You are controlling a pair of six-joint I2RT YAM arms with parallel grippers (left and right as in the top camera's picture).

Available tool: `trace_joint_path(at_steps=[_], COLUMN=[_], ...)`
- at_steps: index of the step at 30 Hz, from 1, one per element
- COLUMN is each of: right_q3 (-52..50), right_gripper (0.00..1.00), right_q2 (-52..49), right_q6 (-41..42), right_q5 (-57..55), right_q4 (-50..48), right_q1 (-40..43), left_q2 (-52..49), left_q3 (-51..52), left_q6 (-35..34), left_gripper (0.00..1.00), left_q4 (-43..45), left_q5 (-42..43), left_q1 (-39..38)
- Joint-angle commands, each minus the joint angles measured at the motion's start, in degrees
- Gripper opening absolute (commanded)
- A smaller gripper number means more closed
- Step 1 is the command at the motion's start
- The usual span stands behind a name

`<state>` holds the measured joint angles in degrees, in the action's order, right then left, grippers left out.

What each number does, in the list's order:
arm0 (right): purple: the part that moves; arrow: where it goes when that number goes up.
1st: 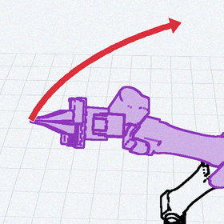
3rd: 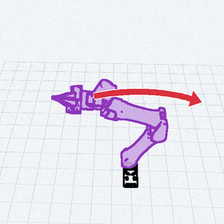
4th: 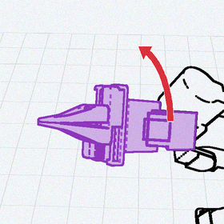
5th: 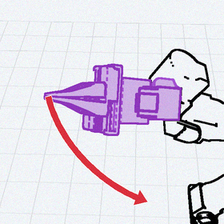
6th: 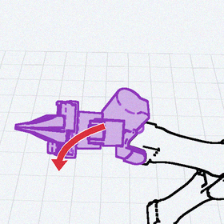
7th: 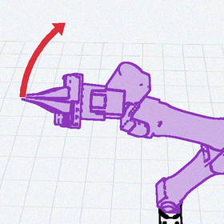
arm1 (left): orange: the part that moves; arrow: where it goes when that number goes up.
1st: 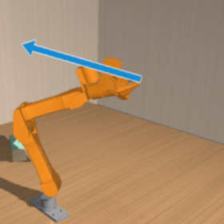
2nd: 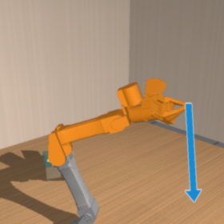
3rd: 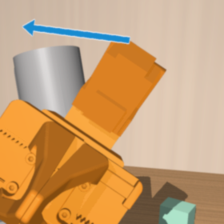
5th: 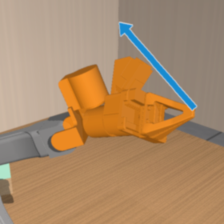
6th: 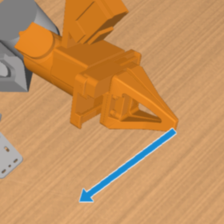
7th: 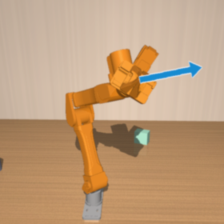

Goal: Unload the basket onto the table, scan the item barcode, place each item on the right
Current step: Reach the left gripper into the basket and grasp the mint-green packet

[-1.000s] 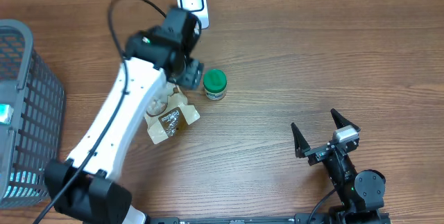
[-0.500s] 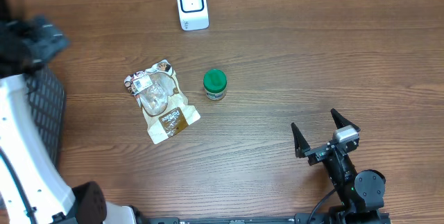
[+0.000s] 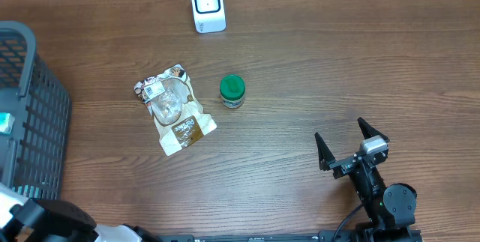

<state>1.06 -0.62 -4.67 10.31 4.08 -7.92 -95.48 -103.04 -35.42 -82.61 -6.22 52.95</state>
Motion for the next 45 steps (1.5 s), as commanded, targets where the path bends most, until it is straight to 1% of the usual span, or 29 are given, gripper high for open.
trace_joint_path(at_steps=[1, 7, 13, 18, 24, 27, 29, 30, 32, 33, 35, 37, 40, 45], right_q3=[-0.6, -0.6, -0.6, -0.6, -0.6, -0.6, -0.6, -0.6, -0.6, -0.6, -0.6, -0.6, -0.6, -0.6], right_gripper=[1.00, 1.00, 1.00, 1.00, 1.00, 1.00, 1.00, 1.00, 1.00, 1.00, 1.00, 1.00, 1.00, 1.00], right_q2=[0.5, 0.5, 0.5, 0.5, 0.5, 0.5, 0.5, 0.5, 0.5, 0.5, 0.5, 0.5, 0.5, 0.5], right_q6=[0.4, 0.4, 0.4, 0.4, 0.4, 0.4, 0.4, 0.4, 0.4, 0.4, 0.4, 0.4, 0.4, 0.4], right_q5=[0.3, 0.3, 0.3, 0.3, 0.3, 0.3, 0.3, 0.3, 0.3, 0.3, 0.3, 0.3, 0.3, 0.3], right_q4=[-0.3, -0.3, -0.3, -0.3, -0.3, -0.3, -0.3, -0.3, -0.3, -0.3, -0.3, -0.3, -0.3, -0.3], right_q1=[0.1, 0.1, 0.1, 0.1, 0.1, 0.1, 0.1, 0.1, 0.1, 0.1, 0.1, 0.1, 0.1, 0.1], left_q2=[-0.3, -0.4, -0.7, -2.8, -9.2, -12.9, -14.4, -14.9, -15.6, -15.6, -15.5, -15.5, -15.3, -14.8], left_q3=[6.8, 20.3, 30.4, 33.2, 33.3, 33.3, 33.3, 33.3, 33.2, 33.2, 32.7, 31.7, 28.3, 17.4], left_q6=[1.2, 1.2, 5.1, 5.5, 5.4, 5.4, 5.4, 5.4, 5.5, 5.5, 5.5, 6.0, 8.5, 10.0], left_gripper=[0.86, 0.88, 0.91, 0.91, 0.90, 0.87, 0.80, 0.72, 0.50, 0.36, 0.04, 0.04, 0.04, 0.04], left_q4=[3.6, 13.6, 25.5, 29.9, 30.4, 30.6, 30.8, 30.9, 31.1, 31.1, 30.9, 30.1, 27.5, 18.9], left_q5=[-1.4, -6.5, -8.2, -8.2, -8.9, -9.0, -9.0, -9.0, -9.0, -9.0, -8.7, -7.0, -2.1, 1.2], left_q1=[1.8, 3.3, 3.4, 3.4, 3.4, 3.4, 3.4, 3.4, 3.4, 3.4, 3.4, 3.3, 3.3, 2.5])
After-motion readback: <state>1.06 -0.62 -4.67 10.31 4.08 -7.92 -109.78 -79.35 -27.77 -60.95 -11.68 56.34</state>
